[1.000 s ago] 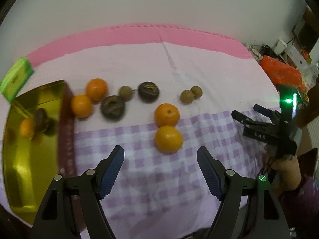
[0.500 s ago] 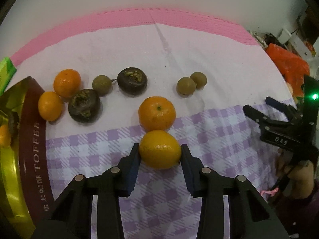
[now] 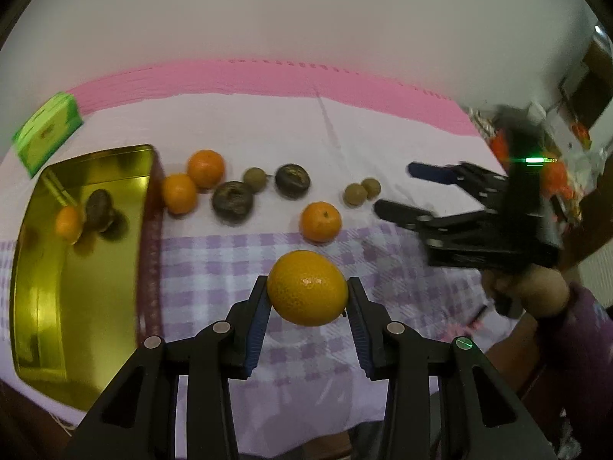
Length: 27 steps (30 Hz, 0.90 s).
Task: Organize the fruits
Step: 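Grasp two small green fruits with the right gripper while the left lifts the tangerine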
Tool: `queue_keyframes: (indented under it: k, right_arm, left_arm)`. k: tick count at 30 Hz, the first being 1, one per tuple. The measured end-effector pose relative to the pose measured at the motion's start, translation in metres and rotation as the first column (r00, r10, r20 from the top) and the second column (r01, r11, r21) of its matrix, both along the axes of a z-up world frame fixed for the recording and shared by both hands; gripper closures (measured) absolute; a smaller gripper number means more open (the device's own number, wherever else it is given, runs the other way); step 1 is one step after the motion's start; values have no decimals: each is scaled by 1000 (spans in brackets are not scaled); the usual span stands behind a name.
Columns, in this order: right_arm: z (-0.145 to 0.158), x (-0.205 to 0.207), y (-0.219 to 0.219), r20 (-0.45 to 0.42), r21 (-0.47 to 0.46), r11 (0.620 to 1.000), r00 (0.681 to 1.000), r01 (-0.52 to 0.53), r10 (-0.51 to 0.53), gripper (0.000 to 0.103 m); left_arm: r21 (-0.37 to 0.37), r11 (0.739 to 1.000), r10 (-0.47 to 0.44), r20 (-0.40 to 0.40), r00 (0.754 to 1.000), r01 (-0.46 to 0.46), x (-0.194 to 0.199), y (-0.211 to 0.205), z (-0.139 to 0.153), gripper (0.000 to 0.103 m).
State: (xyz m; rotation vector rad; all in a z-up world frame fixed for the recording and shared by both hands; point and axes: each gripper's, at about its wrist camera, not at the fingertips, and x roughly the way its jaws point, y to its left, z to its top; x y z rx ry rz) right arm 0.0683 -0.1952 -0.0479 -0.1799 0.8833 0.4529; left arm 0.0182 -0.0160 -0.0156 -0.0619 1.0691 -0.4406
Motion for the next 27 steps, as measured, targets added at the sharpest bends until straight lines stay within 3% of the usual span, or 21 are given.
queue_keyframes:
  k: [2,4,9,10,11,13,22,27]
  right_arm:
    - [-11,17,2,-51,-51,999,999,5,-8,27]
    - [-17,29,0,-104,-18,1000,994,23,-24,31]
    - [-27,32,13,-101,-24,998,993,57,-59,34]
    - [-28,33,14,-107,-25,998,992,60,-62,38]
    - [-32,33,18,-111,-41,997,991,66,-70,52]
    - [-36,33,22,-88,-83,992,991,95,-102,59]
    - [-24,-1,-21,-33,42,966,966,256,-255,59]
    - [-35,-11,-53,-39,80,926,929,369,-367,59]
  left_arm:
    - [-16,1000,19,5,1000,-19,-4,9,6,63]
    - [-20,999,32,9,999,-32,-6,16,10,62]
    - [-31,998,46,3,999,-46,-3,22,11,62]
    - [-35,998,49,-2,999,-50,-2,23,11,62]
    - [-35,998,53,-6,999,-54,-1,22,11,62]
    - [-39,997,62,-12,998,-63,-1,25,9,62]
    - [-78,984,160,10,987,-159,-10,70,24,62]
    - [-27,974,226,31,974,-226,-10,102,24,62]
